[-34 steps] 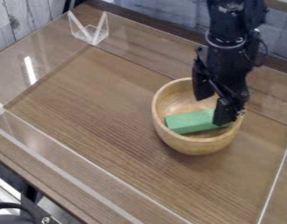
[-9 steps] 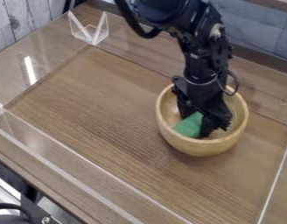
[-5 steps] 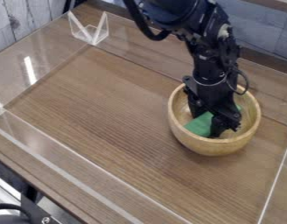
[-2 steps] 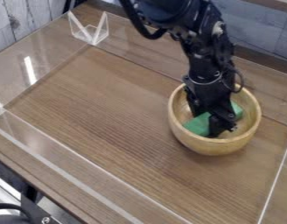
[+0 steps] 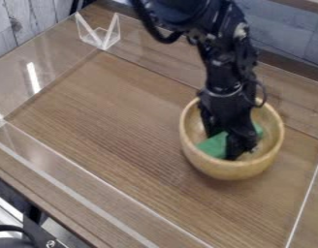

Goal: Move green object from inside the wooden bowl to the table next to it

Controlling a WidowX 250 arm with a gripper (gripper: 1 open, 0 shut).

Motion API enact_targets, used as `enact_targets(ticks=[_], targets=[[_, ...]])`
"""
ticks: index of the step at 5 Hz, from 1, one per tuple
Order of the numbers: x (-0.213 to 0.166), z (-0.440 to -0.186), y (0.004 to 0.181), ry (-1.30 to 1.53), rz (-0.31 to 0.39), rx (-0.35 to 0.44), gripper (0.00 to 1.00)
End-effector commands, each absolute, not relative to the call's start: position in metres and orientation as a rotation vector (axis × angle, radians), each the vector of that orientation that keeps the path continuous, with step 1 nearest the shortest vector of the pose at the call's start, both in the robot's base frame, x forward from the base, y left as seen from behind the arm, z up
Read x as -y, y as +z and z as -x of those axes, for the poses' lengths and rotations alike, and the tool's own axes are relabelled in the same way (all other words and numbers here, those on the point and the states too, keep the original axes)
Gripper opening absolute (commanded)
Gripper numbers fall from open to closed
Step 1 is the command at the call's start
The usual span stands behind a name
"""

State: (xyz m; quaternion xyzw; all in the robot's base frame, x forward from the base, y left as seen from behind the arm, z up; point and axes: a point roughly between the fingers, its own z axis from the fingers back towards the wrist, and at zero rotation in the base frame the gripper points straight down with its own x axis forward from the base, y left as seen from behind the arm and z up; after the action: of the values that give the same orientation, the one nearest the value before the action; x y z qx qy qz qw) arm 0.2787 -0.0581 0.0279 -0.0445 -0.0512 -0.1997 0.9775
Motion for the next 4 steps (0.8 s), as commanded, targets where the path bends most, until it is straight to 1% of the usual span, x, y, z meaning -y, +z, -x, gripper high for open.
enact_targets(ticks=[1, 2, 4], targets=[[0.06, -0.283, 0.05, -0.407, 0.09, 0.156, 0.0], [0.06, -0.281, 0.056, -0.42, 0.093, 0.163, 0.0], [0.054, -0.277, 0.062, -0.383, 0.093, 0.174, 0.0]])
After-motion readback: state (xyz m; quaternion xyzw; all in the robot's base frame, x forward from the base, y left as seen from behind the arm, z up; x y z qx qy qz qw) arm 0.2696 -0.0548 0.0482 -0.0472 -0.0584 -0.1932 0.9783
